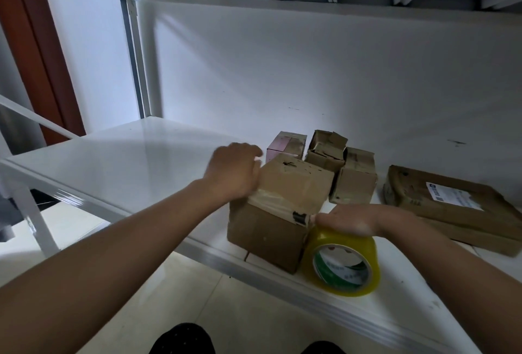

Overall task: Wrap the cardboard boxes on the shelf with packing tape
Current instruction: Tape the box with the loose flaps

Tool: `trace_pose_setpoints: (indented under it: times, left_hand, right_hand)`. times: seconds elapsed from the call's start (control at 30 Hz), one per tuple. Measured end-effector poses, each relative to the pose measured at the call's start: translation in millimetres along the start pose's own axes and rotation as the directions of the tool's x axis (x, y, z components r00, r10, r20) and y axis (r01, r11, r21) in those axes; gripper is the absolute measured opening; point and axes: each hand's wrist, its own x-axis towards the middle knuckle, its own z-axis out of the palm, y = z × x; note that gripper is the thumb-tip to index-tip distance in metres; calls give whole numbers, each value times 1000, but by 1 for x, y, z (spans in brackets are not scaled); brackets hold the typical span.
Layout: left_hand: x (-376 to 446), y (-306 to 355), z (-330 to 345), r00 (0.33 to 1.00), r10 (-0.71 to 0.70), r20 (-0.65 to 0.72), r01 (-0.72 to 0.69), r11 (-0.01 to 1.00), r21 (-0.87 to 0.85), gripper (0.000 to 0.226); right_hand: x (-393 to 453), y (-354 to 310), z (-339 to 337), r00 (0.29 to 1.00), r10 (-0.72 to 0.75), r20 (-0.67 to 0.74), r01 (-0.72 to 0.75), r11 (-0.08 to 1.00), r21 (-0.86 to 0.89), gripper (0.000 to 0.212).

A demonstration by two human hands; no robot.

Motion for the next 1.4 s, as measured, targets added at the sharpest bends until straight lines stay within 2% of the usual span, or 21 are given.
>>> trace_pose_setpoints:
  times: [0.07, 0.13, 0.2, 0.3, 0.43, 0.47, 0.53, 0.6, 0.67, 0.7, 0.77, 0.8, 0.83, 0.9, 0.97, 1.03, 1.1, 1.3, 1.4]
  left_hand:
    - [-4, 21, 6, 969, 191, 159, -155, 965, -214, 33]
    - [-11, 35, 19, 860, 311, 405, -233, 945, -231, 45]
    - [-9, 34, 29, 772, 211, 600, -212, 975, -70, 64]
    - [6, 17, 25, 754, 20, 657, -129, 985, 118, 74]
    - [16, -7, 17, 728, -244, 641, 113, 964, 240, 80]
    - [14, -5, 17, 739, -268, 619, 135, 958, 253, 79]
    - [8, 8, 19, 818, -246, 520, 62, 936, 346, 72]
    - [4, 28, 20, 898, -116, 424, -102, 884, 456, 66]
    - [3, 48, 20, 923, 60, 379, -260, 825, 503, 70]
    - [2, 58, 20, 924, 174, 340, -335, 797, 502, 68]
    - [-1, 74, 25, 871, 418, 258, -491, 761, 425, 55]
    - [-4, 80, 28, 841, 490, 228, -540, 766, 349, 51]
    - [-6, 82, 31, 842, 496, 212, -538, 798, 272, 48]
    - [-5, 73, 31, 922, 333, 198, -369, 910, 188, 38]
    - [3, 50, 27, 973, 77, 217, -130, 961, 243, 36]
    - [10, 23, 24, 965, -129, 226, 47, 940, 338, 37]
    - [13, 7, 24, 944, -245, 221, 161, 926, 342, 35]
    - [16, 10, 39, 950, -233, 208, 174, 948, 267, 21]
    - [19, -1, 38, 927, -272, 257, 235, 958, 166, 18]
  right_hand:
    - [0, 0, 0, 1000, -8, 19, 8, 1000, 25, 57]
    - [1, 0, 0, 998, -28, 48, 24, 996, 81, 54]
    - [1, 0, 1, 998, -39, 47, 34, 994, 102, 54]
    - [1, 0, 2, 999, -22, 25, 19, 995, 98, 58]
    - [3, 3, 4, 1000, -7, 3, 7, 997, 76, 60]
    - [4, 4, 5, 1000, -7, 2, 7, 997, 78, 60]
    - [5, 5, 5, 1000, -4, 7, 3, 996, 91, 61]
    - [6, 5, 5, 1000, 4, 23, -7, 995, 104, 59]
    - [6, 5, 4, 999, 11, 34, -15, 993, 118, 58]
    - [6, 5, 5, 999, 11, 36, -15, 993, 119, 58]
    - [6, 4, 6, 999, 7, 31, -11, 992, 124, 56]
    - [5, 4, 7, 1000, -2, 26, -2, 992, 129, 56]
    - [5, 3, 7, 1000, -13, 23, 9, 991, 134, 55]
    - [4, 3, 7, 999, -27, 17, 24, 988, 149, 47]
    - [3, 2, 8, 1000, -18, 8, 17, 989, 146, 47]
    - [4, 4, 8, 1000, -4, -2, 4, 992, 124, 56]
    - [4, 4, 8, 1000, 5, -1, -5, 992, 126, 59]
    - [5, 8, 10, 999, 14, -36, -7, 986, 165, 57]
    - [-6, 12, 6, 998, -56, -20, 59, 954, 295, 40]
